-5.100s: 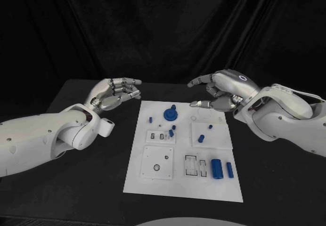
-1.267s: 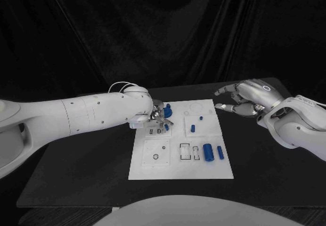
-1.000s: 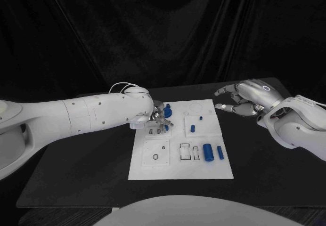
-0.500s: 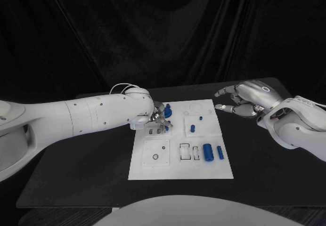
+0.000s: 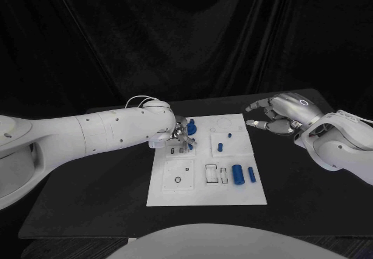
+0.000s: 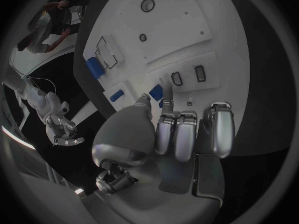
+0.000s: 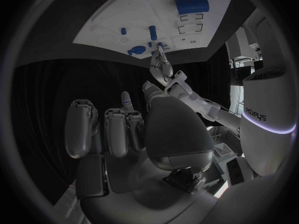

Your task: Assemble the parts on the task board

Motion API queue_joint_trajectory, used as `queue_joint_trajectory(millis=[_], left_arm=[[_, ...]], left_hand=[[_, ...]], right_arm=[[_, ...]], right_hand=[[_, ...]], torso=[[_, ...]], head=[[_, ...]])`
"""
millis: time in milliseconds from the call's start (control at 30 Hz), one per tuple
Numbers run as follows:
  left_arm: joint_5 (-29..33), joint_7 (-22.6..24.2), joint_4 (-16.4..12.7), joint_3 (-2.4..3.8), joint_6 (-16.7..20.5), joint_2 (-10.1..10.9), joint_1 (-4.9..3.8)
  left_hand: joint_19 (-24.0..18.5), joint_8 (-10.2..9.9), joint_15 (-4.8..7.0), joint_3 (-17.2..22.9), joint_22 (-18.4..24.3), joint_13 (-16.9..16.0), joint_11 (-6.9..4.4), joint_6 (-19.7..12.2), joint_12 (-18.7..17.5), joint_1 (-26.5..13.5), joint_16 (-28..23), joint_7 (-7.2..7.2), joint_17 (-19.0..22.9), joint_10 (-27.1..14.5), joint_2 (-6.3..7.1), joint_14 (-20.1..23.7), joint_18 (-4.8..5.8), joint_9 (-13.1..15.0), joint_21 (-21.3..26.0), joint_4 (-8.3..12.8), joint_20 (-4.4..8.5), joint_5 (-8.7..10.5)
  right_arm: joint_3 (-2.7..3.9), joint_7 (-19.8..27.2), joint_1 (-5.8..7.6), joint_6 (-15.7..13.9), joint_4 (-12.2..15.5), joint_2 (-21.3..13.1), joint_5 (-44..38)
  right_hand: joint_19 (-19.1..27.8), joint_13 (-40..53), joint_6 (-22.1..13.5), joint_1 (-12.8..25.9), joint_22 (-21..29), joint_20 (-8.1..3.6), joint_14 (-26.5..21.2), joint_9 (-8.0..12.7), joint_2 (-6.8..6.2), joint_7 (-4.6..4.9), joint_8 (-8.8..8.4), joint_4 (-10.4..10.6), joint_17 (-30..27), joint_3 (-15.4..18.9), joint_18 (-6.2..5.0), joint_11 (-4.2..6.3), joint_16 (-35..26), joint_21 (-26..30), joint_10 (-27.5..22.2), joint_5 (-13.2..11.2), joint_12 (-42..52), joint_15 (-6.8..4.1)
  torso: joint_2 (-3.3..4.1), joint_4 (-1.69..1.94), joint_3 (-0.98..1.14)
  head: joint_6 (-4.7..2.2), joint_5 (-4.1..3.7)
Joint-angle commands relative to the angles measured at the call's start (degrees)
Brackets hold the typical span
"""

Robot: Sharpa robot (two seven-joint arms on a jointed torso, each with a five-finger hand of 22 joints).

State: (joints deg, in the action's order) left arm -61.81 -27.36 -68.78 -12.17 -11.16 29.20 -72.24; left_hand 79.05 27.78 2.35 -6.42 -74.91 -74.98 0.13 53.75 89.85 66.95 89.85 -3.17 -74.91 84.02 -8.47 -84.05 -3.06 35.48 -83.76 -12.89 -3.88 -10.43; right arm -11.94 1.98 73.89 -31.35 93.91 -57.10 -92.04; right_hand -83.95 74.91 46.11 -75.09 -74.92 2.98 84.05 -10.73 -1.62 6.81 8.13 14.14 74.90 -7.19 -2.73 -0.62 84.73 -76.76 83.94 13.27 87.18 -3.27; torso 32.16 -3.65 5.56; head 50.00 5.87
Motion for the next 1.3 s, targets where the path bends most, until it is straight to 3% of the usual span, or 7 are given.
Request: queue_joint_trajectory(millis=[33, 433, 1300], left_arm=[[-0.1, 1.44, 0.26, 0.05, 0.04, -0.23, 0.12], [-0.1, 1.83, 0.91, 0.05, -0.5, -0.58, 0.18], [-0.1, 1.78, 1.58, 0.06, -1.8, -1.1, 0.37]], left_hand=[[-0.43, -0.25, 0.14, 0.22, -4.19, -15.02, -0.32, 0.4, 0.15, -0.23, 0.15, -0.2, -15.09, 5.98, -0.55, -5.95, -0.14, 0.1, 0.25, -0.18, -0.05, -0.31], [-0.67, -1.28, 0.15, 1.51, -4.06, -15.02, -0.43, 1.34, 0.15, -0.12, 0.15, 0.03, -15.09, 5.98, -0.32, -5.95, -0.23, 1.46, 0.62, 0.04, -0.08, -2.89], [-0.46, 0.05, 1.05, 4.12, -4.41, -15.02, -1.49, 3.02, 0.15, 1.0, 0.15, 1.27, -15.09, 5.98, 1.32, -5.95, -0.23, 7.18, 0.9, 2.14, 0.7, -3.58]], right_arm=[[0.05, -0.45, -0.19, 0.38, -0.05, 0.04, 0.13], [0.05, -0.63, -0.33, 1.02, -0.22, 0.15, 0.14], [0.05, -1.1, -0.46, 2.21, -0.89, 0.65, 0.14]], right_hand=[[-0.27, 8.31, 0.35, -0.16, -10.9, 0.47, 3.91, 0.14, 0.6, 0.12, -0.24, -0.28, 4.92, -0.33, -0.4, -0.55, -0.32, 0.25, 1.97, 0.2, -0.29, 0.49], [-0.02, 7.75, 0.71, -1.63, -10.73, 0.66, 3.76, 1.02, 0.86, 0.34, -0.78, -1.84, 4.34, -1.53, -0.54, -0.75, -0.62, 0.98, 1.68, 3.92, -0.62, 0.68], [0.21, 7.19, 0.76, -1.79, -10.57, 0.68, 3.63, 1.16, 0.85, 0.37, -0.86, -2.05, 3.78, -1.75, -0.66, -0.78, -0.93, 1.53, 1.34, 4.49, -0.89, 0.7]], torso=[[-0.01, 0.0, 0.01], [-0.02, 0.01, 0.01], [0.05, -0.11, -0.02]], head=[[0.0, 0.08], [0.0, 0.22], [0.0, 0.67]])
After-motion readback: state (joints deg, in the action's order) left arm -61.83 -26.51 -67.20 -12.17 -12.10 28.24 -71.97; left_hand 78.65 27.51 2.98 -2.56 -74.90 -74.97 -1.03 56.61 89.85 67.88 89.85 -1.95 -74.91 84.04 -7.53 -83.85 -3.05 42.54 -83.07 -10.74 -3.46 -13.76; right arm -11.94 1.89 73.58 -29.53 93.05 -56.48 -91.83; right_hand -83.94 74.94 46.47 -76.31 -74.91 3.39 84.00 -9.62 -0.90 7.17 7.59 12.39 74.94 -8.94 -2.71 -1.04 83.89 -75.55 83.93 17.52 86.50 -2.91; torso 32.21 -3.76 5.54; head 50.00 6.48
